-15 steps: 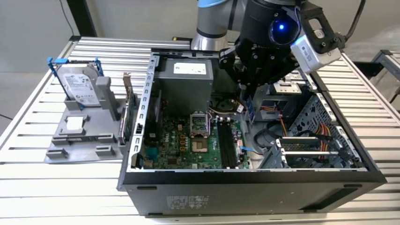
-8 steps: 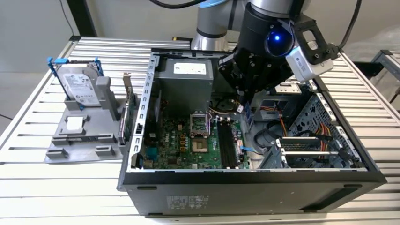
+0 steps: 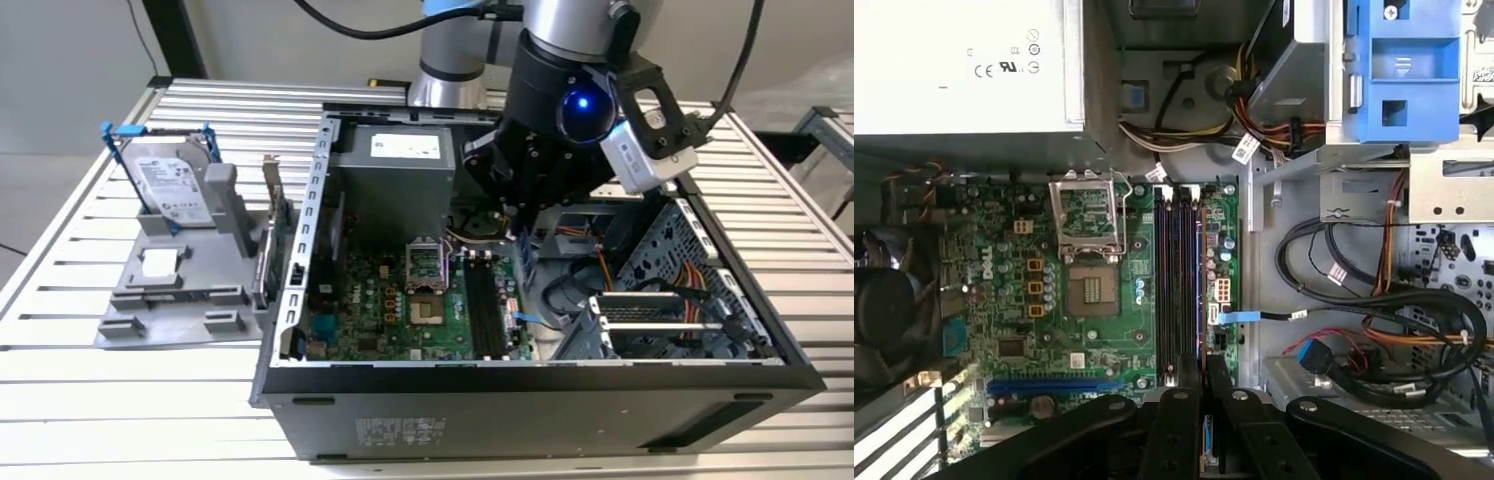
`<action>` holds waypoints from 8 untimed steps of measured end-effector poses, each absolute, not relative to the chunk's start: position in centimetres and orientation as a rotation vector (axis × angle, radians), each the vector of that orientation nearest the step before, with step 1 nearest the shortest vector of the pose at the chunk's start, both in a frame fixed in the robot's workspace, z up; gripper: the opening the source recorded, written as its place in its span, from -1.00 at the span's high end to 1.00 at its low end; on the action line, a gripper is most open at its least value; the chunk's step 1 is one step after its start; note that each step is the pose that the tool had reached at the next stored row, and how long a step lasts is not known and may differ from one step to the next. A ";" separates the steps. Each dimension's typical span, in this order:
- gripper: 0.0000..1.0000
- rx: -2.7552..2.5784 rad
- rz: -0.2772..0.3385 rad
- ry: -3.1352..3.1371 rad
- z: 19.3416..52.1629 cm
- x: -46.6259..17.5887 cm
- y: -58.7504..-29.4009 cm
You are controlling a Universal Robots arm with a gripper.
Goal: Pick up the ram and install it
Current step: 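Insert the ram into the slot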
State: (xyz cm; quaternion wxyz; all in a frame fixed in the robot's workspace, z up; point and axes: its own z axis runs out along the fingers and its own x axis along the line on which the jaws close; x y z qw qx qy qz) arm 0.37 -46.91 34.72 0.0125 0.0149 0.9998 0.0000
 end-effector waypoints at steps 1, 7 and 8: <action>1.00 0.047 0.000 3.116 34.7 0.4 -46.9; 1.00 0.047 0.000 3.116 34.7 0.4 -46.9; 1.00 0.047 0.000 3.116 34.7 0.4 -46.9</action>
